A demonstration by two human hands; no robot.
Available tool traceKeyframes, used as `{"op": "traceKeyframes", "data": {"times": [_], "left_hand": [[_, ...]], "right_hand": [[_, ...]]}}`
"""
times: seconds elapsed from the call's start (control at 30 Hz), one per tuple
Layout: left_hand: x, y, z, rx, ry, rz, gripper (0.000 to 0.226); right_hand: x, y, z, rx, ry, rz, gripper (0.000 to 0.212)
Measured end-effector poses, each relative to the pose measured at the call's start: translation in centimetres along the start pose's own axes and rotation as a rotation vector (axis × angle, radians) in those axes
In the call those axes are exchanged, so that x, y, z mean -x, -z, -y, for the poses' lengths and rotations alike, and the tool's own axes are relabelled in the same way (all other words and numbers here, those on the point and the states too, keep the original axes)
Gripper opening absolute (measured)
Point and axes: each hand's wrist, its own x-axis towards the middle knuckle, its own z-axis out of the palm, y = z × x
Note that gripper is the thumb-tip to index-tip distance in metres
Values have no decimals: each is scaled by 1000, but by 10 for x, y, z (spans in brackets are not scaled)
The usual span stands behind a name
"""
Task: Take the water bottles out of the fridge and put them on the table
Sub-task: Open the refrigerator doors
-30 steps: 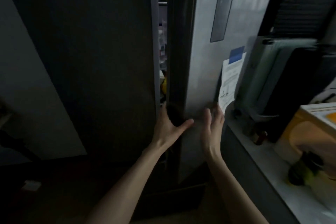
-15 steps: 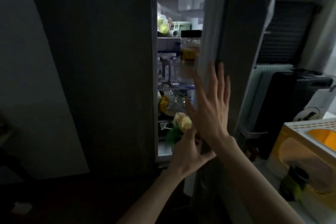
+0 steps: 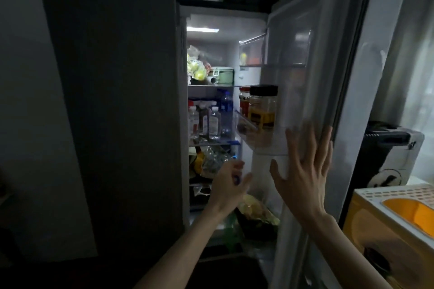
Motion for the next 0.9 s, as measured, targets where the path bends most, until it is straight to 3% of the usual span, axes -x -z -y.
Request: {"op": "traceKeyframes", "data": {"times": [0.17, 0.3, 0.43, 0.53, 0.67, 0.77, 0.9], "left_hand": [[-16, 35, -22, -102, -132, -59, 17], [-36, 75, -13, -149, -126, -137, 11], [-58, 110, 2, -249, -89, -114, 32], [-78, 136, 12, -584, -205, -4, 40], [-110, 151, 27, -1293, -346, 161, 47], [-126, 146, 38, -1779, -337, 288, 49], [-143, 138, 45, -1905, -295, 286, 46]], "right_hand": [[-3, -14, 32, -161, 276, -6, 79], [-19, -47, 70, -274, 351, 94, 70], [-47, -80, 109, -383, 262, 200, 60], [-71, -107, 128, -458, 168, 230, 58], [-93, -143, 142, -594, -53, 234, 48], [-111, -172, 159, -877, -262, 447, 61], [-139, -213, 183, -1032, -325, 653, 69]]}}
